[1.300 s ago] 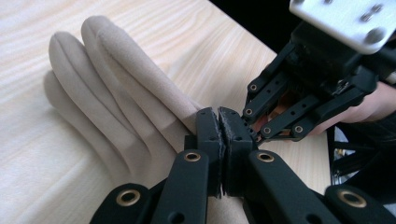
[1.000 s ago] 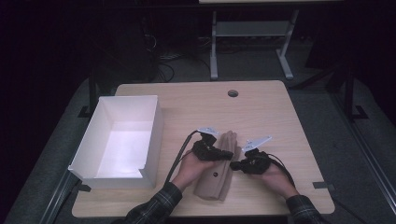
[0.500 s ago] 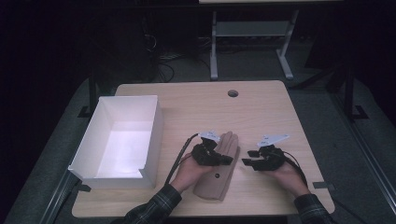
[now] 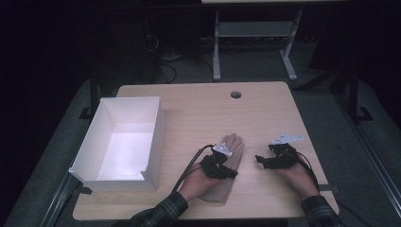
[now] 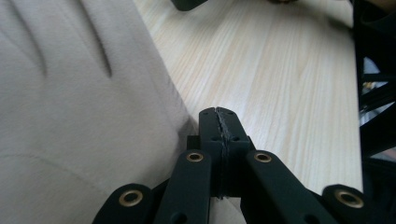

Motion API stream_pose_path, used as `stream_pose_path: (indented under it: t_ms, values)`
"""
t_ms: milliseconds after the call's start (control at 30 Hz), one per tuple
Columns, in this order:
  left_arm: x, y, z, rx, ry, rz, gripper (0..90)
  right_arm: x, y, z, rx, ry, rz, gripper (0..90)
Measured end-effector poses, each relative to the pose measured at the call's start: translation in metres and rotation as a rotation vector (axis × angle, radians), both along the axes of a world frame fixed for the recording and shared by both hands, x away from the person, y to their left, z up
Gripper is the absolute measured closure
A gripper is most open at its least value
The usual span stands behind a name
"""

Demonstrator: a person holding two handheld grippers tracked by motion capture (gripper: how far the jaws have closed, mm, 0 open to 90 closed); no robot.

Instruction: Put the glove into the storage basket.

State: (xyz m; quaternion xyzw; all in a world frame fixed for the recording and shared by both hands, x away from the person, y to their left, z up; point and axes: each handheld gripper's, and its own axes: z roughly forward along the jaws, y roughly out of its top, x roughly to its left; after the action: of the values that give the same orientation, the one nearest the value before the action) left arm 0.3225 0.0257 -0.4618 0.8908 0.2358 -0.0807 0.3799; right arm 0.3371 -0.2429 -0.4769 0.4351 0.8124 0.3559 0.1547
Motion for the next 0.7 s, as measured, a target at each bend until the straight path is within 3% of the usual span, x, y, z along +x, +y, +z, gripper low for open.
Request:
stream_pose_path:
  t_ms: [100,367,700]
  values:
    - [-0.001,0.006,0.002,0.026,-0.018,-0.004,89.5,0.001,-0.001,-0.002,-0.023,-0.009,-0.02,18.6]
    - [0.0,0.032,0.007,0.076,-0.041,0.012,89.5,0.002,-0.003,-0.005,-0.009,-0.024,-0.031,15.2]
    - [-0.004,0.065,0.011,0.107,-0.061,0.045,89.4,0.002,-0.003,-0.006,-0.011,-0.026,-0.03,15.1]
